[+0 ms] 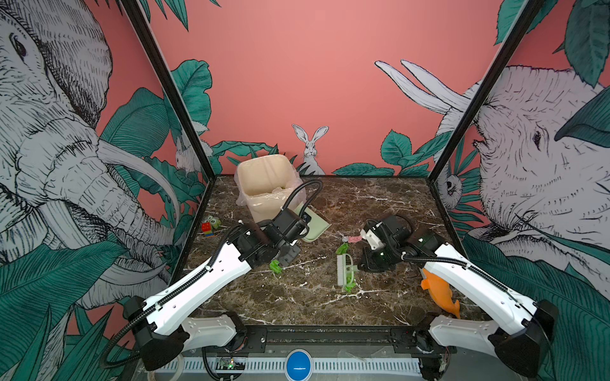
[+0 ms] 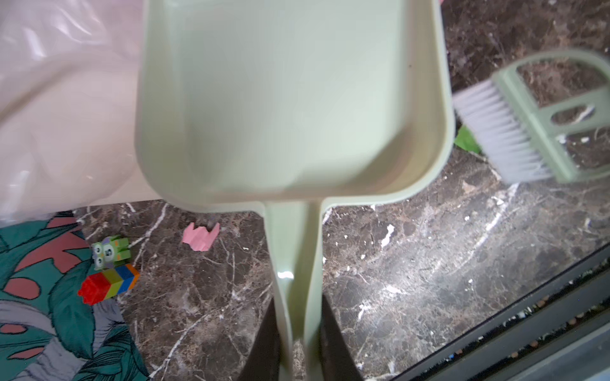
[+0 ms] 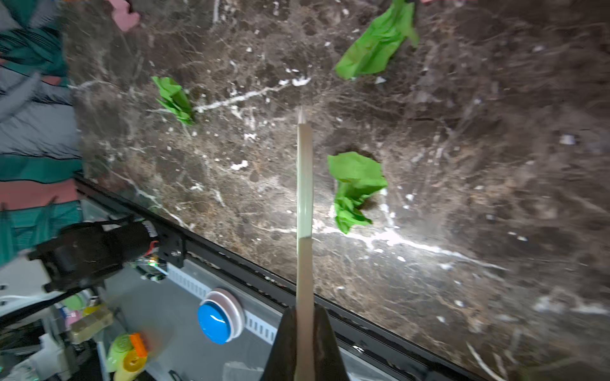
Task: Sweep away the paper scraps from the table
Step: 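Slide the dustpan with the left gripper toward the robot near the green scrap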
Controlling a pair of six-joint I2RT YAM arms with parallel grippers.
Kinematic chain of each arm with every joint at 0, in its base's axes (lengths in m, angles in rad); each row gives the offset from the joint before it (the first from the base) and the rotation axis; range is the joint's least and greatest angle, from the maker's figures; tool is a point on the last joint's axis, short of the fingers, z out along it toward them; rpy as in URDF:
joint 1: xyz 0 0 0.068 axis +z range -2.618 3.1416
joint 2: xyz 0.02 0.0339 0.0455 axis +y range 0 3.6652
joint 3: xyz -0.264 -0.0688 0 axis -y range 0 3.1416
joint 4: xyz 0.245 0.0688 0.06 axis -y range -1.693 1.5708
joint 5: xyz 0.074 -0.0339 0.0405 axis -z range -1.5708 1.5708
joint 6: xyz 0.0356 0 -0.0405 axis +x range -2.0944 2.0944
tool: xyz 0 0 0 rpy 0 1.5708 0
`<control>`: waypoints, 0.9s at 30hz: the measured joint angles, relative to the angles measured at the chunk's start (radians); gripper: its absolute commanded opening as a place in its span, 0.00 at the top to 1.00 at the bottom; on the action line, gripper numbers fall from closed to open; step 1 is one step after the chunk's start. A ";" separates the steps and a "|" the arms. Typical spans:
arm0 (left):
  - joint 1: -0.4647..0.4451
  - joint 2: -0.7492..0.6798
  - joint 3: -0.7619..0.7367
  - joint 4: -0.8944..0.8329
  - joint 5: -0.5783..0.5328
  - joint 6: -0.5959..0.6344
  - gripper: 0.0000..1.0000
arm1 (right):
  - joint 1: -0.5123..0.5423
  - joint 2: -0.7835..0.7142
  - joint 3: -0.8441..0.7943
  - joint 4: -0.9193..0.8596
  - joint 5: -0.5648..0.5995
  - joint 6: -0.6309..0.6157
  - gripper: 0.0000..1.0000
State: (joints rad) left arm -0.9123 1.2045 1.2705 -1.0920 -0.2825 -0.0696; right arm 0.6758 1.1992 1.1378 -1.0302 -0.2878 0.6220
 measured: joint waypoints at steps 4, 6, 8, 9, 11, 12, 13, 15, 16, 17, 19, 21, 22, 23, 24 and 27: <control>-0.055 -0.013 -0.091 0.007 0.044 -0.042 0.98 | -0.031 0.005 0.047 -0.144 0.084 -0.108 1.00; -0.082 -0.019 -0.135 0.019 0.070 -0.065 0.98 | -0.031 0.016 0.068 -0.200 0.117 -0.154 1.00; -0.112 -0.021 -0.174 0.032 0.095 -0.086 0.98 | -0.031 0.029 0.078 -0.235 0.138 -0.190 1.00; -0.132 -0.020 -0.194 0.043 0.109 -0.098 0.98 | -0.031 0.036 0.081 -0.250 0.147 -0.207 1.00; -0.164 -0.016 -0.227 0.061 0.134 -0.117 0.98 | -0.031 0.049 0.084 -0.270 0.156 -0.230 1.00; -0.180 -0.010 -0.243 0.073 0.149 -0.127 0.98 | -0.031 0.058 0.086 -0.278 0.159 -0.243 1.00; -0.193 -0.002 -0.257 0.084 0.165 -0.137 0.98 | -0.031 0.066 0.087 -0.284 0.162 -0.255 1.00; -0.208 0.008 -0.284 0.105 0.190 -0.149 0.98 | -0.031 0.079 0.087 -0.291 0.164 -0.272 1.00; -0.213 0.013 -0.301 0.119 0.204 -0.153 0.98 | -0.031 0.086 0.087 -0.292 0.164 -0.279 1.00; -0.215 0.014 -0.314 0.129 0.217 -0.156 0.98 | -0.031 0.091 0.087 -0.292 0.164 -0.285 1.00; -0.219 0.018 -0.340 0.151 0.240 -0.158 0.98 | -0.031 0.103 0.089 -0.291 0.164 -0.296 1.00; -0.220 0.029 -0.355 0.164 0.257 -0.158 0.98 | -0.031 0.114 0.095 -0.290 0.164 -0.302 1.00; -0.220 0.037 -0.359 0.168 0.264 -0.158 0.98 | -0.031 0.121 0.101 -0.290 0.164 -0.306 1.00; -0.220 0.048 -0.361 0.175 0.270 -0.158 0.98 | -0.029 0.126 0.107 -0.288 0.164 -0.309 1.00; -0.223 0.060 -0.362 0.180 0.275 -0.158 0.98 | -0.028 0.135 0.114 -0.286 0.164 -0.312 1.00; -0.238 0.091 -0.362 0.187 0.285 -0.158 0.98 | -0.019 0.161 0.134 -0.279 0.164 -0.318 1.00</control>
State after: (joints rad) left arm -1.1503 1.2957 0.9089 -0.9047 0.0029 -0.2276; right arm 0.6567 1.3605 1.2720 -1.3090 -0.1234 0.3042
